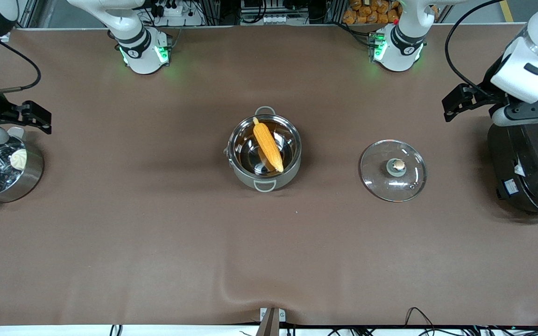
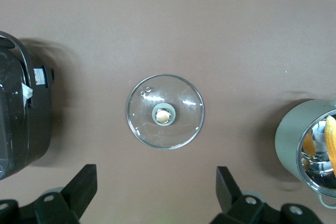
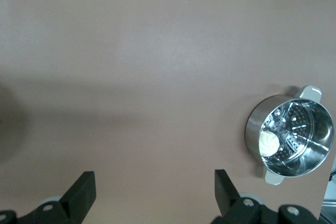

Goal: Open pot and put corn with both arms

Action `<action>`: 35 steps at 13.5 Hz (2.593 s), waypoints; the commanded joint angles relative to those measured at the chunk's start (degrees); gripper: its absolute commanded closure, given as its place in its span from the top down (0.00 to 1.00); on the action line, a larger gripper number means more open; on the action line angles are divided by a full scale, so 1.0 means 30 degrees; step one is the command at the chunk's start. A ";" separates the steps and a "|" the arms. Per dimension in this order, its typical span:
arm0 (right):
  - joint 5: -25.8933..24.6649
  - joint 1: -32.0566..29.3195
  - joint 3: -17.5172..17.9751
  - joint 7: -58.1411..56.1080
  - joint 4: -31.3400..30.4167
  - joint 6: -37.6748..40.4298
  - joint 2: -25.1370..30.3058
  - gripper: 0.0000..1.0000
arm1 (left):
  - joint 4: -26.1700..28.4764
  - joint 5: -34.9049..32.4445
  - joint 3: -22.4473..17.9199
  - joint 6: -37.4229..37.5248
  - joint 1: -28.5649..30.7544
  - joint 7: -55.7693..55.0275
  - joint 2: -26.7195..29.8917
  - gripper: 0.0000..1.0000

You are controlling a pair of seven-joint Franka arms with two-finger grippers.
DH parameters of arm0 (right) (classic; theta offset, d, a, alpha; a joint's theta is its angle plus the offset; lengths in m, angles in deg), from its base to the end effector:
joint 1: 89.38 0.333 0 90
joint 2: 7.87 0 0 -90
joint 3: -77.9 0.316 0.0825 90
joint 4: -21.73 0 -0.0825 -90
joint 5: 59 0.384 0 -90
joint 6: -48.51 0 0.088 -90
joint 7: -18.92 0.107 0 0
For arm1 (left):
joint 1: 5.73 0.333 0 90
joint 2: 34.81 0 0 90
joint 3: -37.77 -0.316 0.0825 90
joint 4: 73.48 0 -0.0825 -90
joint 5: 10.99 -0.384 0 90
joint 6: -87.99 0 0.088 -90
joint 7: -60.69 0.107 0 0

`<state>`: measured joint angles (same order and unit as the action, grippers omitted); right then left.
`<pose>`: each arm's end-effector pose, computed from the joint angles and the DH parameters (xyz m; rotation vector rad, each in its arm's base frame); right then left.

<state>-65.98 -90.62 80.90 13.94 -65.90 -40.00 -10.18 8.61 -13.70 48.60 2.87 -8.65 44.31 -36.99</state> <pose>0.5645 0.0034 0.6200 3.0173 0.1751 -0.0427 0.5435 -0.1250 0.6608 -3.1058 -0.0784 -0.0394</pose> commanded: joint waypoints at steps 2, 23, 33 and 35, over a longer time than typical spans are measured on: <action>0.0684 -0.0496 -0.0002 0.0545 -0.0292 0.0117 0.0567 1.00 | 0.0524 0.0347 -0.0121 0.0543 0.0389 0.2022 0.0606 1.00; 0.2386 -0.0965 0.0027 0.1893 0.0500 0.0909 0.0626 1.00 | 0.3807 0.0347 -0.0298 -0.1831 0.2558 0.5546 0.1486 1.00; 0.2415 -0.0906 0.0056 0.1893 0.0471 0.1084 0.0626 1.00 | 0.2872 0.0988 -0.1470 -0.1540 0.1620 0.5434 0.0989 1.00; 0.2415 -0.0935 0.0027 0.1835 0.0471 0.1113 0.0626 1.00 | 0.2840 0.1196 -0.1383 -0.1361 0.1591 0.4845 0.0988 1.00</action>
<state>-59.80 -92.98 80.73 18.72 -64.32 -37.31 -9.20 18.85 -11.44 44.98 -2.80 -3.08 60.35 -33.42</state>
